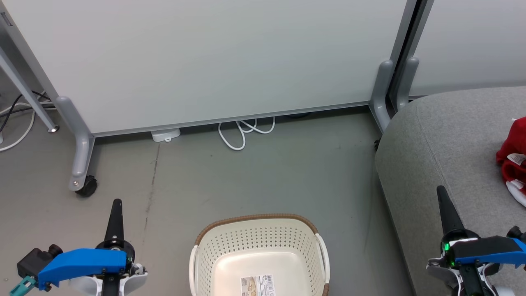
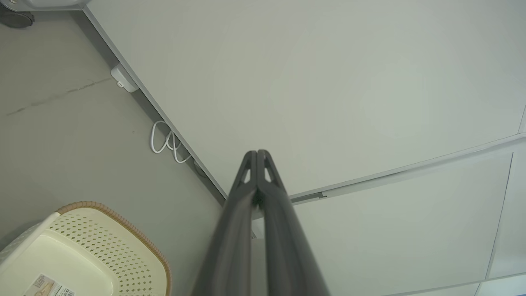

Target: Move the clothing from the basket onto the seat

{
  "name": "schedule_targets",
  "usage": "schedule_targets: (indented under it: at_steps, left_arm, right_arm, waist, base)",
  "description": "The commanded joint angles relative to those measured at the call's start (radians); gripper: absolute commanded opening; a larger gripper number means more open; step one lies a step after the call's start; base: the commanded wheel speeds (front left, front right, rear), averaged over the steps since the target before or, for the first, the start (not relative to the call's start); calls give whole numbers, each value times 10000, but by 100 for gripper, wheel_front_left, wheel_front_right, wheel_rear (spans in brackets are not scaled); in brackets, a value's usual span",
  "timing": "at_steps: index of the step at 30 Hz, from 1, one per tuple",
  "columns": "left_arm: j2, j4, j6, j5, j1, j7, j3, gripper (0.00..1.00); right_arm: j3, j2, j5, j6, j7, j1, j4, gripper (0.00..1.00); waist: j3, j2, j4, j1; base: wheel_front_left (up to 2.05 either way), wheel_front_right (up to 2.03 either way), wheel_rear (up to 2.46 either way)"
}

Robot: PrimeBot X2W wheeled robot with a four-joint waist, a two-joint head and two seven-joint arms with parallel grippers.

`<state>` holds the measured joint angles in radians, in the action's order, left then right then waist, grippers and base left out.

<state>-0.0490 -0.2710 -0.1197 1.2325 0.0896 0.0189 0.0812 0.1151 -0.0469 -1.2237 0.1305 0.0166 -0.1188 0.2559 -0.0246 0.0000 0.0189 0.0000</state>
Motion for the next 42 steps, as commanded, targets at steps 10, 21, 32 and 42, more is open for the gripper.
schedule_targets:
  at_steps: [10,21,32,42]
  left_arm:
    - [-19,149,-81,997,238,260,120,0]
    - [-19,192,-98,1920,231,500,206,0]
    - [-19,235,-124,2748,235,703,263,0]
    - [-19,266,-139,3453,246,890,315,0]
  right_arm:
    - [-5,-52,-1034,3,276,91,-107,0]
    - [-6,-54,-1963,3,522,118,-116,0]
    - [-9,-55,-2825,4,735,145,-120,0]
    - [-11,-55,-3553,4,913,159,-121,0]
  waist:
    - [44,0,-39,0]
    - [94,0,-82,0]
    - [143,0,-126,0]
    - [189,0,-166,0]
  base:
    - [0,0,0]
    - [0,0,0]
    - [0,0,0]
    - [0,0,0]
